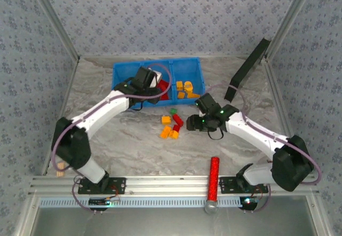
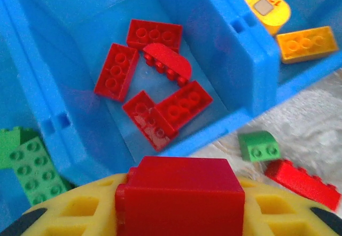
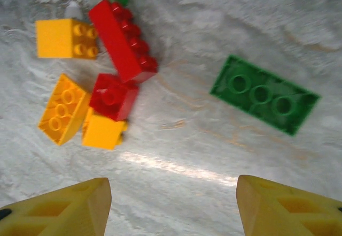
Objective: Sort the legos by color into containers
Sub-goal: Place the lego in the container.
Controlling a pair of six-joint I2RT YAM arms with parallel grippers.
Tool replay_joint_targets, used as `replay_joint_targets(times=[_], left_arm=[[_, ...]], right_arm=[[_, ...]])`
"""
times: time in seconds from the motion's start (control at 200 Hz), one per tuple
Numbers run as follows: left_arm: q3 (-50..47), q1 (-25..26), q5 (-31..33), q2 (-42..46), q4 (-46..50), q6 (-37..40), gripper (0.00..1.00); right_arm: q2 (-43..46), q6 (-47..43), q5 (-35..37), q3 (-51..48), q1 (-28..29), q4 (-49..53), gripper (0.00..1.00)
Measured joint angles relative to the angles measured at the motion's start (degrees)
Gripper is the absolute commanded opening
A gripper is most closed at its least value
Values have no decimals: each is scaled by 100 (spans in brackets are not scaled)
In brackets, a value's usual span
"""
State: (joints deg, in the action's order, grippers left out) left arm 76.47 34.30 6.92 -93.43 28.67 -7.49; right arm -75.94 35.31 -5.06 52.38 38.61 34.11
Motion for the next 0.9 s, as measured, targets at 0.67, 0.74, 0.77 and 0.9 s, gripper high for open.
replay_joint_targets(times=[0.67,0.74,0.77,0.9], left_arm=[[1478,-348,-39,-2323,-22,79,42],[1480,-348,-63,-2369,-24,70,48],[1488,-352,-74,-2380,-28,55,51],[1495,-356,-177,-2382,-57,-13,60]], right_arm=[[-975,1547,-435,-114,824,-911,67],[-1080,1639,-466,-114,881,-957,67],[-1119,1670,-485,-114,896,-977,67],[-1303,1749,-496,-90,951,-1040,67]])
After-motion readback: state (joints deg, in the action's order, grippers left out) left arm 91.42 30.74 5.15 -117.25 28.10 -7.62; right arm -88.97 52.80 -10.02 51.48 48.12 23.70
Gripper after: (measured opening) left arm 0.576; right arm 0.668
